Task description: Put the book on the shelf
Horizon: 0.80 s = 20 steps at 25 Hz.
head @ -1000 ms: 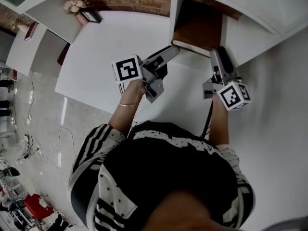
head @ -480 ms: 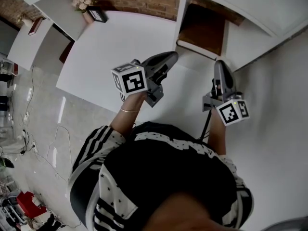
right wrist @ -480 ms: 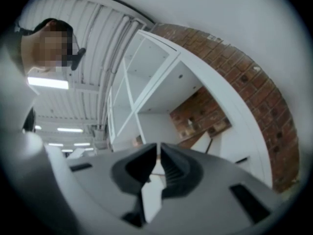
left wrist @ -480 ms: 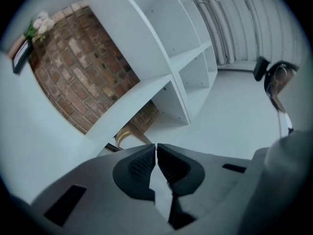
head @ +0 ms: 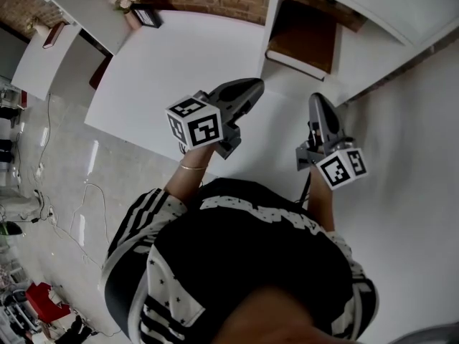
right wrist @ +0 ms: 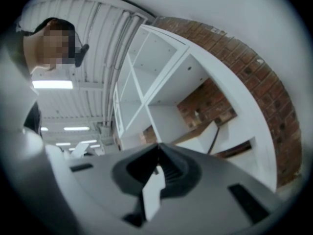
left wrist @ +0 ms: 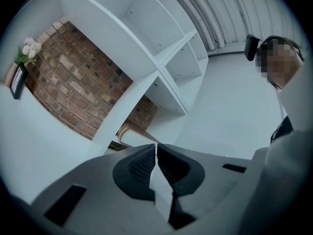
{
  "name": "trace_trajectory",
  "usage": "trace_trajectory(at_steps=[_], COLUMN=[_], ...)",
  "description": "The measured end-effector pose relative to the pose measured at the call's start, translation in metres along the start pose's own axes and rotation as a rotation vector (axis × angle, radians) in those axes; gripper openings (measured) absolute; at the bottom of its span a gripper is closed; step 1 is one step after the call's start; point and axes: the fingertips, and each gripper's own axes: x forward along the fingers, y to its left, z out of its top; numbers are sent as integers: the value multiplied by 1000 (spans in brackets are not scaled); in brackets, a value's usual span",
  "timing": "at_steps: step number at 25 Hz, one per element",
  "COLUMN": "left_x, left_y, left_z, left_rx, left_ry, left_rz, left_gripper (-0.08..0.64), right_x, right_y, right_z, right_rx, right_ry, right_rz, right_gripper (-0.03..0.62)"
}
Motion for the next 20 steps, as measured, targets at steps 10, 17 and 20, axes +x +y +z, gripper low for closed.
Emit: trace_trajectory(at_steps=[10, 17, 20], left_x=[-15, -19, -19], left_y=[-8, -14, -16], left_z=[2, 3, 4], left_rx=[22, 24, 28], left_ry=[-4, -4, -7], left_rz=[14, 7, 3], left_gripper=[48, 48, 48], right_x=[-2, -7, -9], right_y=[19, 25, 26], right_z=[-6, -2, -2], right_rx=[20, 18, 17], right_ry=[3, -1, -6], right_rz=[36, 29, 28], right_gripper=[31, 31, 31])
